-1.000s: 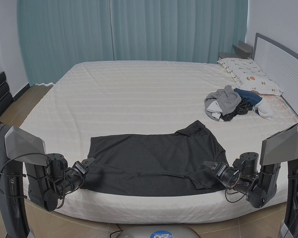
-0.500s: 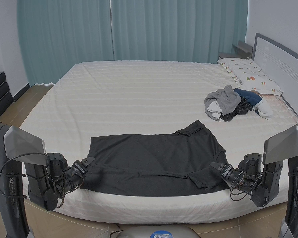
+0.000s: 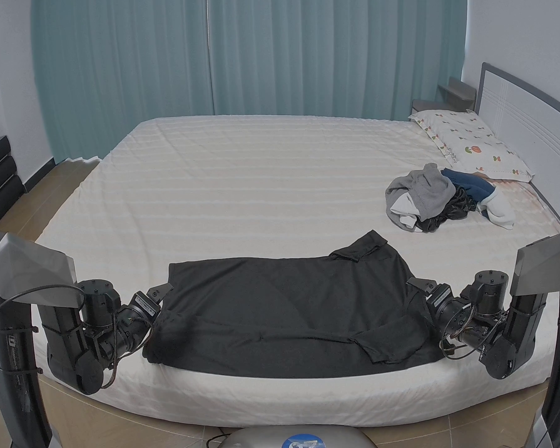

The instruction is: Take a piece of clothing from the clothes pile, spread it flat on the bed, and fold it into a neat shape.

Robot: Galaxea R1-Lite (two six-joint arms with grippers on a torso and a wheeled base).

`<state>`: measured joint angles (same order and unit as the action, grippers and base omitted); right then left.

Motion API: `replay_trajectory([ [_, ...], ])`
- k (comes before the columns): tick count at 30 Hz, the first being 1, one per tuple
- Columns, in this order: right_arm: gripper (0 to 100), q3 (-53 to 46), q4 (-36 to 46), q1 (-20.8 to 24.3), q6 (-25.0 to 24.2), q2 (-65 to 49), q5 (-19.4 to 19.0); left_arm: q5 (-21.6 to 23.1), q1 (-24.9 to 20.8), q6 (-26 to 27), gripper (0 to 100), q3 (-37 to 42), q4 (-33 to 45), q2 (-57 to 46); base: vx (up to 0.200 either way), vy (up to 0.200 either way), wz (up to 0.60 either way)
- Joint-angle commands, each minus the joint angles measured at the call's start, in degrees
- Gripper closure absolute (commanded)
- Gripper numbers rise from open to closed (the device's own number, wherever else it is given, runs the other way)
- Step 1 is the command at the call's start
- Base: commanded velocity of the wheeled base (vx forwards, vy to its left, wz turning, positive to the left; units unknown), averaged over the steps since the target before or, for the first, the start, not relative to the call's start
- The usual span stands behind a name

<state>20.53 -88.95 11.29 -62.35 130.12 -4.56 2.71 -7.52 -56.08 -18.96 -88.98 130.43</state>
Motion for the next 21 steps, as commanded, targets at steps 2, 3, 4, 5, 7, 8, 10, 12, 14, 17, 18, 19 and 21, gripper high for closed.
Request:
replay_trajectory([
  [2, 0, 1.4, -0.7, -1.6, 0.0, 2.3, -1.0, 0.0, 0.1, -0.1, 0, -0.4, -1.0, -0.3, 0.200, 0.000, 0.00],
  [3, 0, 1.9, -0.7, -2.2, 0.0, 2.5, -1.6, 0.0, 0.1, -0.1, 0, -0.4, -1.0, -0.3, 0.200, 0.000, 0.00],
  [4, 0, 2.1, -0.6, -2.6, -0.1, 2.5, -1.9, -0.1, 0.1, -0.1, 0, -0.4, -1.0, -0.3, 0.200, 0.000, 0.00],
  [5, 0, 2.2, -0.7, -3.1, -0.1, 2.5, -2.5, -0.2, 0.1, -0.1, 0, -0.5, -1.0, -0.4, 0.200, 0.000, 0.00],
  [7, 0, 2.1, -0.6, -3.5, -0.1, 2.6, -2.9, -0.2, 0.1, -0.1, 0, -0.5, -1.0, -0.5, 0.200, 0.000, 0.00],
  [8, 0, 2.1, -0.6, -3.6, -0.1, 2.7, -3.2, -0.2, 0.1, -0.1, 0, -0.5, -1.0, -0.5, 0.200, 0.000, 0.00],
  [10, 0, 2.1, -0.6, -3.6, -0.1, 2.9, -3.3, -0.2, 0.1, -0.1, 0, -0.5, -1.0, -0.3, 0.000, 0.000, 0.00],
  [12, 0, 2.2, -0.6, -3.2, -0.1, 3.6, -3.4, -0.2, 0.1, 0.0, 0, -0.7, -1.0, -0.3, 0.000, 0.000, 0.00],
  [14, 0, 2.2, -0.6, -3.2, -0.1, 3.6, -3.4, -0.2, 0.1, 0.0, 0, -0.7, -1.0, -0.3, 0.000, 0.000, 0.00],
  [17, 0, 2.4, -0.7, -3.3, 0.0, 4.7, -3.4, -0.2, 0.0, 0.4, 0, -2.4, -1.0, -0.2, 0.000, 0.000, 0.00],
  [18, 0, 2.8, -0.7, -3.6, 0.0, 4.7, -3.3, -0.2, 0.0, 0.5, 0, -2.6, -1.0, -0.3, 0.000, 0.000, 0.00],
  [19, 0, 2.8, -0.7, -3.6, 0.0, 4.7, -3.3, -0.2, 0.0, 0.5, 0, -2.7, -1.0, -0.3, 0.000, 0.000, 0.00],
  [21, 0, 3.1, -0.7, -4.1, -0.1, 5.2, -3.4, -0.2, 0.0, 0.7, 0, -3.7, -0.8, -0.3, 0.000, 0.000, 0.00],
])
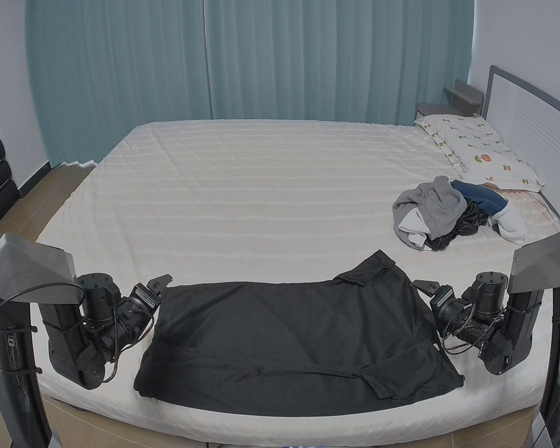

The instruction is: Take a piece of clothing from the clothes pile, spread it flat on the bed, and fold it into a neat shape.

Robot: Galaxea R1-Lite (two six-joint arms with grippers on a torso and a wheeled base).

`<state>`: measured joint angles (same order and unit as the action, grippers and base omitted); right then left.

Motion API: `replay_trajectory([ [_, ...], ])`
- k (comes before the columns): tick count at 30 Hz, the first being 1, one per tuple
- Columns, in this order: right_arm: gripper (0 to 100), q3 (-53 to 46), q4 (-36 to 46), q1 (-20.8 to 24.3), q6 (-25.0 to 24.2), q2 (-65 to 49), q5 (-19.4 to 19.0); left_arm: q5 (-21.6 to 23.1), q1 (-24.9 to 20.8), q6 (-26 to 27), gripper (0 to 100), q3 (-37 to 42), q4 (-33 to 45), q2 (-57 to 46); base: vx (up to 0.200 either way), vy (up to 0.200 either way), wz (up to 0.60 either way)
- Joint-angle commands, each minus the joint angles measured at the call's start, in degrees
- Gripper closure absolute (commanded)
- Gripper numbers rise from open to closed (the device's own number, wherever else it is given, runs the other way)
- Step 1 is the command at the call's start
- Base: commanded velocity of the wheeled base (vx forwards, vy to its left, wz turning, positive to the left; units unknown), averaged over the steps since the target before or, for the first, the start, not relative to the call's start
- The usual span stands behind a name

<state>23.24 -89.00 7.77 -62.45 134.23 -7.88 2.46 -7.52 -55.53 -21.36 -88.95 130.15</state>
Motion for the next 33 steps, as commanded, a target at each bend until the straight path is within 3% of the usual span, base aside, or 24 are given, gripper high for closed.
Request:
replay_trajectory([
  [1, 0, 0.4, -0.6, -0.6, 0.0, 1.5, 0.0, 0.0, 0.0, 0.5, 0, -1.8, -0.4, -0.2, 0.000, 0.000, 0.00],
  [10, 0, 0.8, -0.6, 0.3, 0.1, 3.6, 0.0, -1.4, 0.1, 9.1, 0, -14.3, 14.6, -1.7, 0.000, 0.000, 0.00],
  [11, 0, 0.8, -0.6, 0.3, 0.3, 3.7, 0.0, -1.6, 0.1, 9.9, 0, -19.1, 20.8, -1.9, 0.000, 0.000, 0.00],
  [16, 0, 0.8, -0.6, 0.5, 0.6, 4.0, 0.1, -1.5, 0.4, 10.2, 0, -29.3, 34.5, 0.9, 0.000, 0.000, 0.00],
  [22, 0, 0.8, -0.6, 1.5, 1.4, 4.9, 0.6, -1.8, 2.7, 11.6, 0, -39.6, 40.2, 10.6, 0.000, 0.000, 0.00],
  [33, 0, 0.8, -0.6, 1.6, 2.0, 5.1, 0.3, -2.5, 3.0, 13.9, 0, -39.8, 40.2, 13.5, 0.000, 0.000, 0.00],
])
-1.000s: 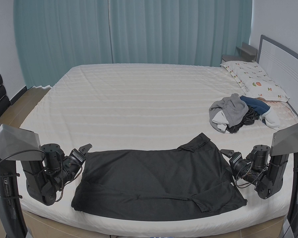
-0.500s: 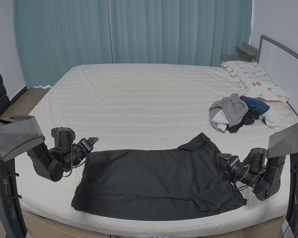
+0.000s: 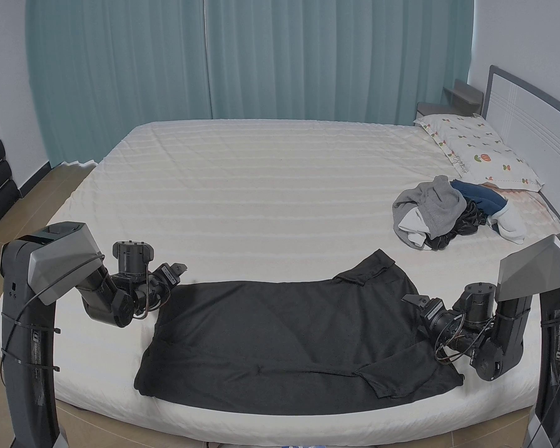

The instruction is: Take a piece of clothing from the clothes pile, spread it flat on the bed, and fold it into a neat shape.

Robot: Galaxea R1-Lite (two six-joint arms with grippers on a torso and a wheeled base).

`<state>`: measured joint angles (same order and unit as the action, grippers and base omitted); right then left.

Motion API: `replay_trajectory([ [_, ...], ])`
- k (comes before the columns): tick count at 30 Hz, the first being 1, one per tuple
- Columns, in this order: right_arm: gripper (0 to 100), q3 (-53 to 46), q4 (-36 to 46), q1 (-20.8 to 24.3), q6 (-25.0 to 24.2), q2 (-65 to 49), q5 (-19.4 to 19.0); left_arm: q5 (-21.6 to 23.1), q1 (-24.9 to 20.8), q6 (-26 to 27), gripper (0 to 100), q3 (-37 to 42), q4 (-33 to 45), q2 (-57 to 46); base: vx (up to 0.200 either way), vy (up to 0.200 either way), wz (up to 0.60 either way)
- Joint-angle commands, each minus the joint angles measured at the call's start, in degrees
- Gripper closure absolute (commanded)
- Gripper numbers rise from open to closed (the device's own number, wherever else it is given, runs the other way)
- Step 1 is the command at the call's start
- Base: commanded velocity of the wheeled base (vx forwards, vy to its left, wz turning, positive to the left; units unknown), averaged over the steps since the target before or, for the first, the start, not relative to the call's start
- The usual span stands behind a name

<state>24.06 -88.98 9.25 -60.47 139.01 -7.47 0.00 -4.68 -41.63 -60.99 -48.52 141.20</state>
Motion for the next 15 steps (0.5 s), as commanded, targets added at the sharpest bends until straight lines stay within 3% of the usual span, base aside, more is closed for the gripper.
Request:
replay_trajectory([
  [1, 0, 0.0, -0.7, 0.1, 0.0, 0.3, -0.1, 0.0, 0.1, -0.1, 0, -0.1, -0.3, 2.4, 0.000, 0.000, 0.00],
  [12, 0, 0.5, -0.7, 0.1, 0.0, 0.3, -0.1, 0.1, 0.0, -0.4, 0, 0.3, -1.8, 2.1, 0.000, 0.000, 0.00],
  [13, 0, 0.5, -0.7, 0.1, 0.0, 0.3, -0.1, 0.1, 0.0, -0.4, 100, 0.3, -1.8, 2.0, 0.000, 0.000, 0.00],
  [15, 0, 0.5, -0.7, 0.1, 0.0, 0.3, -0.1, 0.1, 0.1, -0.5, 100, 0.6, -1.8, 2.0, 0.000, 0.000, 0.00],
])
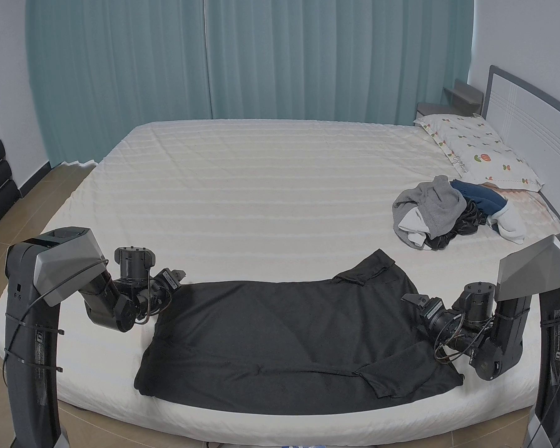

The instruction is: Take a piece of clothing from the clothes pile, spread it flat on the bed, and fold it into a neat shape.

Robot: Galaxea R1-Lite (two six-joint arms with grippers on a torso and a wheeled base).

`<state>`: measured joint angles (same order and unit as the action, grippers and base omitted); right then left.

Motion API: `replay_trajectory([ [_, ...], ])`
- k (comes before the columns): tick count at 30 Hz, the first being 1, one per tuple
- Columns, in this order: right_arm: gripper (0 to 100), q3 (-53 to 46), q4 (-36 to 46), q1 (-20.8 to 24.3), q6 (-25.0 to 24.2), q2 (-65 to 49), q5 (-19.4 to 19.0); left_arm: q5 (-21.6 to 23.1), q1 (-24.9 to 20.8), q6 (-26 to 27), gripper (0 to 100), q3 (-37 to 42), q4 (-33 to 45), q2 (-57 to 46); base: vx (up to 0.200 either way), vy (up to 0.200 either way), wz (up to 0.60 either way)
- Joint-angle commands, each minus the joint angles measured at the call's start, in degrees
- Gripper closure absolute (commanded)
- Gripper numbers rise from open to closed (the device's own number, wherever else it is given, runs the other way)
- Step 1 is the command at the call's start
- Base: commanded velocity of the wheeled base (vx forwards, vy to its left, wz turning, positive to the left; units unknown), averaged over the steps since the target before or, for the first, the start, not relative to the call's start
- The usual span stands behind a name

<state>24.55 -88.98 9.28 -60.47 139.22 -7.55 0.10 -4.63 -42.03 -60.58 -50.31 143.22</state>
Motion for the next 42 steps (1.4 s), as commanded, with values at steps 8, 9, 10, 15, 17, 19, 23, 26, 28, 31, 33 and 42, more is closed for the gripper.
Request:
replay_trajectory([
  [8, 0, 0.1, -0.7, 0.0, 0.0, 0.1, 0.0, -0.3, 0.0, 0.0, 100, 1.8, -0.1, -0.4, 0.000, 0.000, 0.00],
  [9, 0, 0.1, -0.7, 0.0, 0.0, 0.1, 0.1, -0.5, 0.1, 0.0, 100, 1.7, -0.5, -0.6, 0.000, 0.000, 0.00],
  [10, 0, 0.5, -0.7, -0.3, 0.1, -0.2, 0.2, -0.7, 0.2, -0.2, 100, 1.8, -1.3, -0.6, 0.000, 0.000, 0.00],
  [15, 0, 3.0, -0.6, -2.0, 3.9, -2.7, 0.5, -0.9, 0.0, -6.9, 100, 1.4, -4.6, -0.7, 0.000, 0.000, 0.00],
  [17, 0, 3.7, -0.5, -2.0, 5.0, -2.8, 0.6, -0.8, 0.1, -8.2, 100, 1.9, -4.6, -1.4, 0.000, 0.000, 0.00],
  [19, 0, 5.9, 0.0, -2.1, 6.1, -3.2, 0.6, -0.7, 0.1, -9.6, 100, 2.5, -4.6, -1.9, 0.000, 0.000, 0.00],
  [23, 0, 13.5, 5.6, -2.2, 11.2, -0.4, 0.5, -0.1, 0.2, -11.1, 100, 3.0, -4.6, -2.2, 0.000, 0.000, 0.00],
  [26, 0, 21.2, 9.6, -3.7, 16.8, 3.3, 0.5, -0.2, 0.2, -11.1, 100, 3.1, -4.6, -1.8, 0.000, 0.000, 0.00],
  [28, 0, 26.7, 12.4, -4.3, 17.1, 5.1, -0.7, -0.4, 0.2, -11.0, 100, 3.0, -4.6, -1.6, 0.000, 0.000, 0.00],
  [31, 0, 35.5, 24.6, -4.6, 18.8, 6.8, -1.4, -0.4, 0.0, -11.0, 100, 3.0, -4.7, -1.6, 0.000, 0.000, 0.00],
  [33, 0, 40.5, 30.6, -5.1, 21.2, 7.3, -1.4, -0.4, 0.1, -11.0, 100, 3.2, -4.6, -1.8, 0.000, 0.000, 0.00],
  [42, 0, 48.0, 32.6, -5.3, 22.8, 12.1, -2.7, -0.5, -0.1, -11.0, 100, 3.3, -4.7, -1.7, 0.000, 0.000, 0.00],
])
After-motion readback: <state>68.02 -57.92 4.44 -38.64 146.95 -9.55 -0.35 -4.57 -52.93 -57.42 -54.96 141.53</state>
